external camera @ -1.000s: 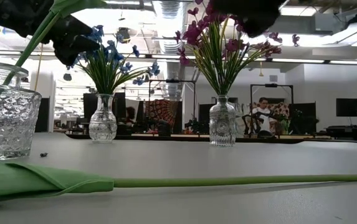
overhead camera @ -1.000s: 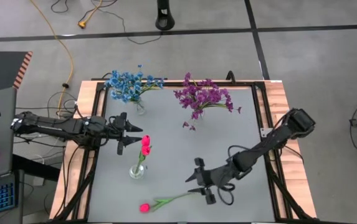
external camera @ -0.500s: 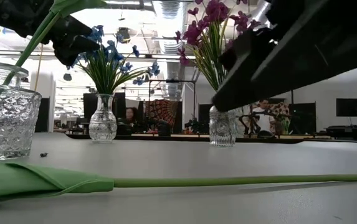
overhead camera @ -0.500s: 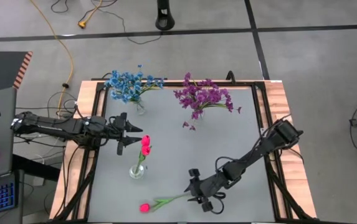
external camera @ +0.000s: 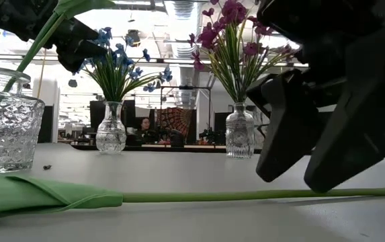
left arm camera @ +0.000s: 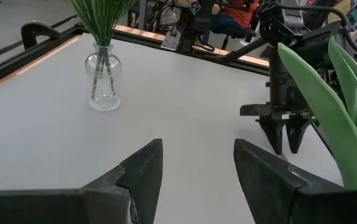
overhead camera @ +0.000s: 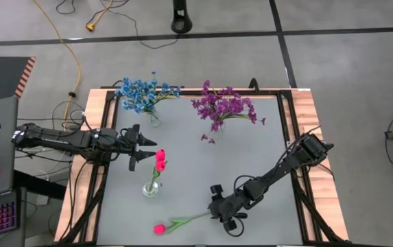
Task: Sort flowers into vase by color
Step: Put the red flower into the bottom transparent vase
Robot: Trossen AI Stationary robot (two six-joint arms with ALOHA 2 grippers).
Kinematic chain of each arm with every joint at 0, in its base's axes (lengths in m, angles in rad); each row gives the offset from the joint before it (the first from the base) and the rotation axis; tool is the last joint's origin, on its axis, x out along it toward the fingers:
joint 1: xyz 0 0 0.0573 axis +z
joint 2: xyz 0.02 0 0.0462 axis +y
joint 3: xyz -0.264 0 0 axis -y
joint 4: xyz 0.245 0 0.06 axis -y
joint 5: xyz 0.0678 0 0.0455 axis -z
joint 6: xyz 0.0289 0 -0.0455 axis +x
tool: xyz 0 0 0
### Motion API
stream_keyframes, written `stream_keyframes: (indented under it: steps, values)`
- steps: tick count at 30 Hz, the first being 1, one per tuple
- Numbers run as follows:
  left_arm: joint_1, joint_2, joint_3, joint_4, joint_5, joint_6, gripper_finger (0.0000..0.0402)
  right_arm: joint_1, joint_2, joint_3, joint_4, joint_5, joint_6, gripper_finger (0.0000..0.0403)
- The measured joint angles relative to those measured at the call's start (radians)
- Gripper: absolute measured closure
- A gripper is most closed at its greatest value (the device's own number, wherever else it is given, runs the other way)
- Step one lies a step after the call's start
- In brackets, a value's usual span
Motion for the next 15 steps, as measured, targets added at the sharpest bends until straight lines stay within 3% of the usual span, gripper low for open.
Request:
stream_keyframes:
  steps: [7,15]
  values:
    - [0.000,0.000,0.000,0.000,0.000,0.000,0.0217,0.000,0.002,0.000,-0.044,0.007,0.022,0.0199]
    - [0.000,0.000,0.000,0.000,0.000,0.000,0.0217,-0.006,0.006,0.001,-0.062,0.008,0.023,0.0234]
